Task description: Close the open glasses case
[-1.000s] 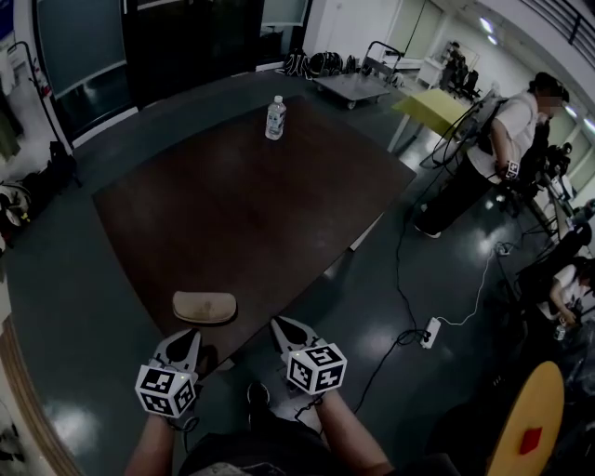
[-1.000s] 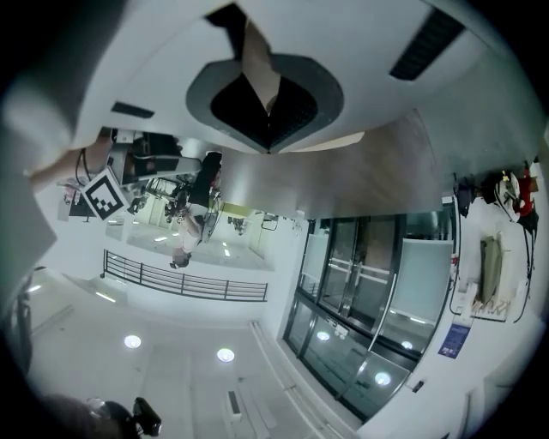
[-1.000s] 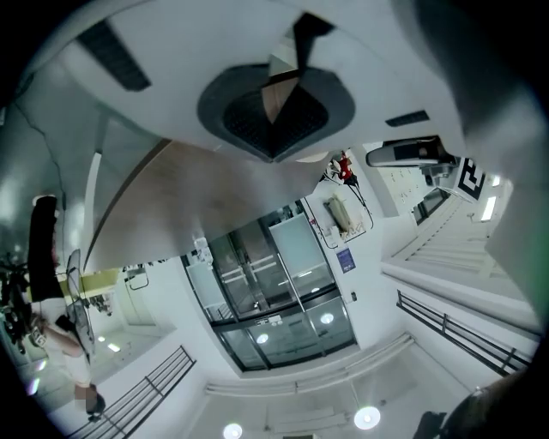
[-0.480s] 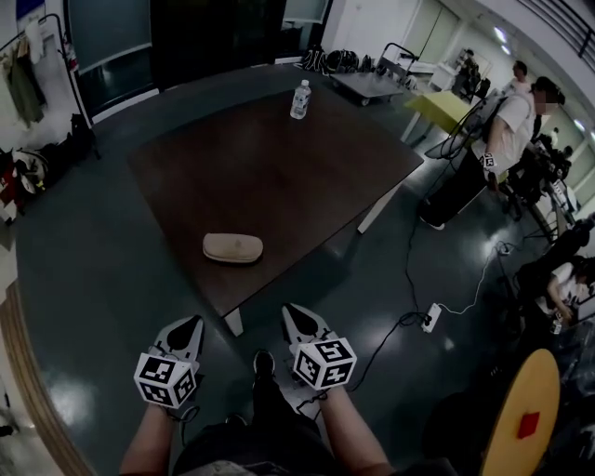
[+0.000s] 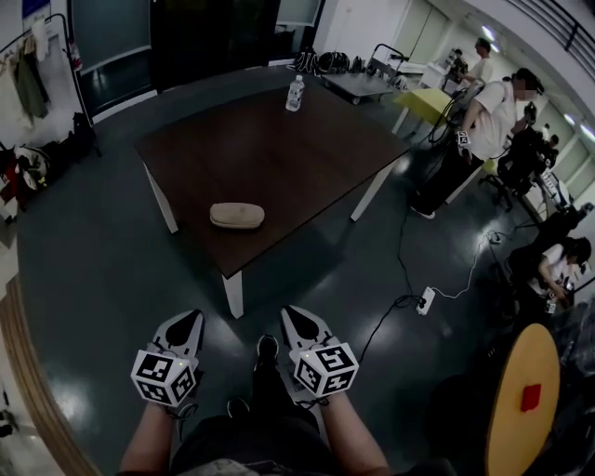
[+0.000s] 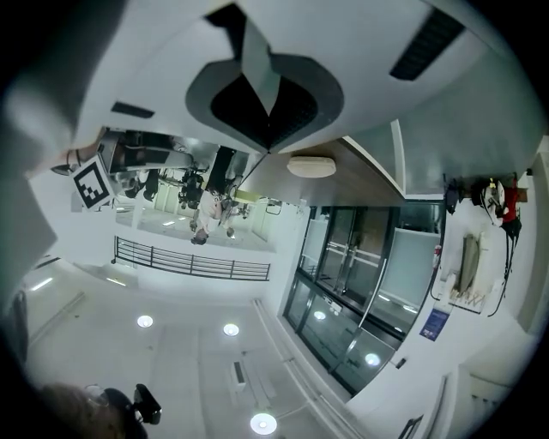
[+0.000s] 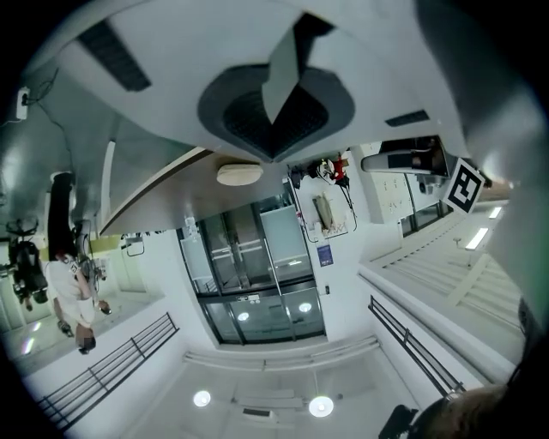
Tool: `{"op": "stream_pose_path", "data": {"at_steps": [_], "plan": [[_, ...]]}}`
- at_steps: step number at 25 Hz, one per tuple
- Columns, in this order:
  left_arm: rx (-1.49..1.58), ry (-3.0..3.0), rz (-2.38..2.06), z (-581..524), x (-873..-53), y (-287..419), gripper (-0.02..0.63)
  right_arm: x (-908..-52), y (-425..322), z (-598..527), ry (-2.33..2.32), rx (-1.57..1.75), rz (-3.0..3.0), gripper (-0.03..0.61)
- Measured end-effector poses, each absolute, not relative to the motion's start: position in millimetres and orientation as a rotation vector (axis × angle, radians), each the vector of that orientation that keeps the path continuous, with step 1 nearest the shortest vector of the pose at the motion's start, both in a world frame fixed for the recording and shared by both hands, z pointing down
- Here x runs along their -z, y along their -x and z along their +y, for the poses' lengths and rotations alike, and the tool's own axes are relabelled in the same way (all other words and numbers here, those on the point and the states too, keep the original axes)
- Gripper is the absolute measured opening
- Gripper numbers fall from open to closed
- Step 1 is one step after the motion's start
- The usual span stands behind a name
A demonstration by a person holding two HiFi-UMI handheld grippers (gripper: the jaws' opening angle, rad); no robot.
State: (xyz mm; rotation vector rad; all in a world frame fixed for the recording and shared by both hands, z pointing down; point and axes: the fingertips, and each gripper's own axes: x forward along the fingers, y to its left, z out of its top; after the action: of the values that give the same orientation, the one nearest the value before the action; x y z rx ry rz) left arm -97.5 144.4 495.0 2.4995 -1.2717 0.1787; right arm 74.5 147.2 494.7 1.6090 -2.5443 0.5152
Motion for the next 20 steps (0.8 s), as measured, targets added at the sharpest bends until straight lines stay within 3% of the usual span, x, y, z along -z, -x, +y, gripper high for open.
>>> {"op": "stream_pose_path", "data": {"at_steps": [20], "plan": [[-0.125,-2.493,-1.301,192.0,-478.6,84.1,0.009,-467.1,-80.8,195.5,-1.59,-0.415,-2.61,-0.012]]}}
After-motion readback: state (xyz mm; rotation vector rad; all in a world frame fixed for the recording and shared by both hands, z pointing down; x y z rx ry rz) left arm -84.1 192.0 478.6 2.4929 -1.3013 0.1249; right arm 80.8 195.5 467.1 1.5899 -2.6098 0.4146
